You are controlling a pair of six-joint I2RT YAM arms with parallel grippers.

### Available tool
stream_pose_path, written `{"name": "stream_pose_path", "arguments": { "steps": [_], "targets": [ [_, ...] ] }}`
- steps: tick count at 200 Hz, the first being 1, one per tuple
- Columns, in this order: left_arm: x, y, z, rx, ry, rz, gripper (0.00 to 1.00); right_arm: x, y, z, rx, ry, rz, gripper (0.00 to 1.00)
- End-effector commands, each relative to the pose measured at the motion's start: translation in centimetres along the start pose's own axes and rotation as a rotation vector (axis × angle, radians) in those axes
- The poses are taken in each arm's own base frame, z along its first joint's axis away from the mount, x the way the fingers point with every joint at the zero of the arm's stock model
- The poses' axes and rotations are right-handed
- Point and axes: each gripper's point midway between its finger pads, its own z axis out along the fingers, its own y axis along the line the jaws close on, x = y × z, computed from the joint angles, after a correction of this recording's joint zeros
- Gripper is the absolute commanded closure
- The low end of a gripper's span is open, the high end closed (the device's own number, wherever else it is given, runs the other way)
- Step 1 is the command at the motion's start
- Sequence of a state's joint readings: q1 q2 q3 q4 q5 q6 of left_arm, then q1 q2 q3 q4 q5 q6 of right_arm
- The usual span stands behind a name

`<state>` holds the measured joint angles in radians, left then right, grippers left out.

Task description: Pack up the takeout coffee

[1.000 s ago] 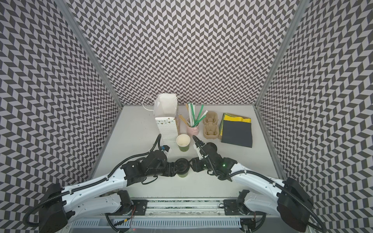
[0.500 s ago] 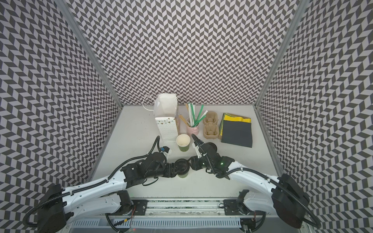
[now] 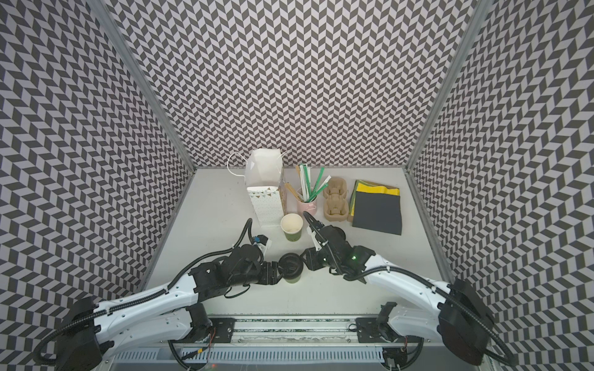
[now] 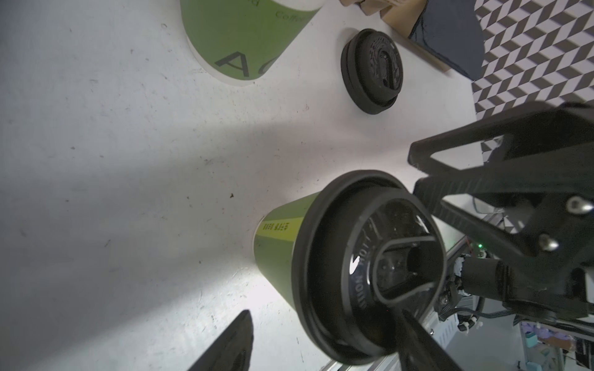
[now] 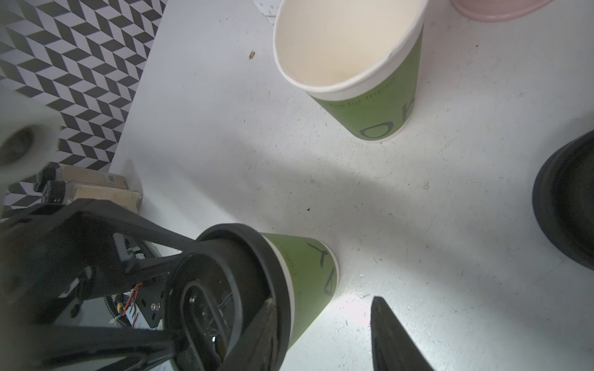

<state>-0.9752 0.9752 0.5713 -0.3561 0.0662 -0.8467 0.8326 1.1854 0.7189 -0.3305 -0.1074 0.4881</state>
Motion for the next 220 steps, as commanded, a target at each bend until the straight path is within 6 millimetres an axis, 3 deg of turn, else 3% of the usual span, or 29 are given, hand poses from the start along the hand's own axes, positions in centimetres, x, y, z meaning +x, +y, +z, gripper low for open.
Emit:
{"name": "stream_pose_path", "arguments": {
  "steps": [1,39,67,91,118,146,186,220],
  "targets": [
    [-0.4,0.2,-0.9,-0.069,0.019,0.039,0.26,-0.9,-0.6,-0.1,0.052,-0.008,-0.026,0.54],
    [-3.4,-1.9,-1.9,-0.069,-0.037,0.079,0.23,-2.7,0.2,-1.0,0.067,-0.028,-0.048,0.48],
    [-7.7,-3.0,-5.0,-0.094,-0.157,0.139,0.20,-4.2,1.2,-2.5,0.064,-0.044,-0.081,0.30],
    [-11.7,-1.9,-9.0,-0.153,-0.298,0.162,0.17,-3.1,1.7,-2.6,0.052,0.000,-0.109,0.19],
    [-14.6,0.9,-13.7,-0.274,-0.482,0.174,0.07,-1.2,2.9,-2.6,0.093,0.017,-0.161,0.16],
    [-15.8,3.5,-16.5,-0.384,-0.616,0.173,0.02,0.0,5.0,-2.3,0.101,0.042,-0.220,0.15],
    [-14.6,5.9,-16.7,-0.419,-0.677,0.127,0.01,0.7,6.2,-1.8,0.150,0.066,-0.288,0.14],
    [-14.6,6.1,-18.1,-0.420,-0.732,0.112,0.01,0.9,6.4,-0.9,0.202,0.081,-0.326,0.13]
  ]
}}
